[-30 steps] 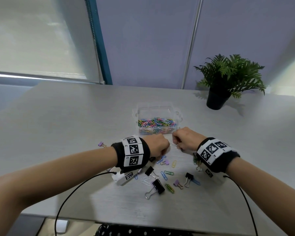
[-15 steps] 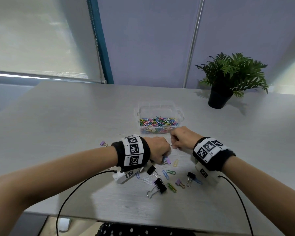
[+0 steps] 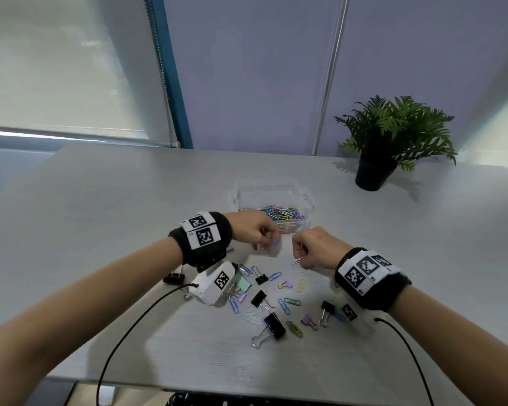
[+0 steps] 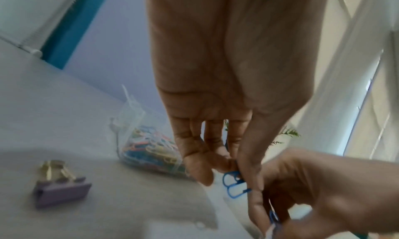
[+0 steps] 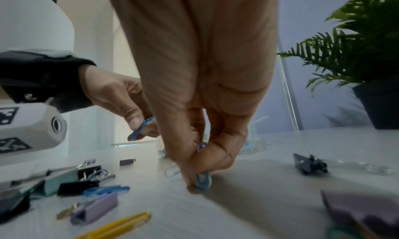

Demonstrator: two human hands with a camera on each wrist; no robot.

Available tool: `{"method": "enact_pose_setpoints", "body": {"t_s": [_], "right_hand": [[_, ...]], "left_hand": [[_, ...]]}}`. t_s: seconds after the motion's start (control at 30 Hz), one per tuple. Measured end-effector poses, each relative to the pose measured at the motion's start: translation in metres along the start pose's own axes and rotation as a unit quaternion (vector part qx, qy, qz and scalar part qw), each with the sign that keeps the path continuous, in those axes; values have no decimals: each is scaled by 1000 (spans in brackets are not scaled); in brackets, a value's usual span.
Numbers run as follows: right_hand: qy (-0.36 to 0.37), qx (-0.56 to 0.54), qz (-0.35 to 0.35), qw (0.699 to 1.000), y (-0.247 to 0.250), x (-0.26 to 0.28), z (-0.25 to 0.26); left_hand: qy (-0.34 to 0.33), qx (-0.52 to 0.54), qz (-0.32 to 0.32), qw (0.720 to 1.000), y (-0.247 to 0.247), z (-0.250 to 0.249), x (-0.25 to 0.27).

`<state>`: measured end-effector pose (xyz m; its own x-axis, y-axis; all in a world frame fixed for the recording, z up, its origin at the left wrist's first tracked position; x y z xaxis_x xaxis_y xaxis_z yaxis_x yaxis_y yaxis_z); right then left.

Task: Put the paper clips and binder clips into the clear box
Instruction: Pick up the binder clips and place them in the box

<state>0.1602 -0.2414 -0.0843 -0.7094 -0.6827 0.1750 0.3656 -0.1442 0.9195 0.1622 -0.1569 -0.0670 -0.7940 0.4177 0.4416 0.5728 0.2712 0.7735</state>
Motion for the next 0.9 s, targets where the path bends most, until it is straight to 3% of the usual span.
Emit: {"method": "enact_pose_setpoints", "body": {"t_s": [0.13,0.23,0.37,0.57,0.77,0.9], "right_hand": [[-7,-33,-2,999,13,-1,-4],[4,-50,-87,995,58,-14,-2],[9,-52,-199,979,99,-40,3],[19,7,-99,995,68,-62,11],[84,56,-120,988,63,-31,21],[136,74,-110,982,53,3,36]], "left_hand": [[12,-9,-87,996,36,13,5],[41,-16,-156,987,67,21,4],[74,-21,-202,976,87,26,-6],[79,-23,-128,988,71,35,-11],[4,-24,-194,981,65,20,26],[-20,-50,-162,985,33,14,47]]}}
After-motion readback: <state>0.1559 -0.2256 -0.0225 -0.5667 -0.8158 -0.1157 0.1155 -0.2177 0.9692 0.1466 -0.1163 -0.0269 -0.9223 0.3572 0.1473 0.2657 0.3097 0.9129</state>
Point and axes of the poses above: each hand's wrist, its own x-axis away from the middle knuckle, its own y-axis out of the back of the hand, z = x × y, the point moved 9 cm from there along -x, towards the middle knuckle, and after that the axes turned 11 degrees about y, right-handed, at the moved point
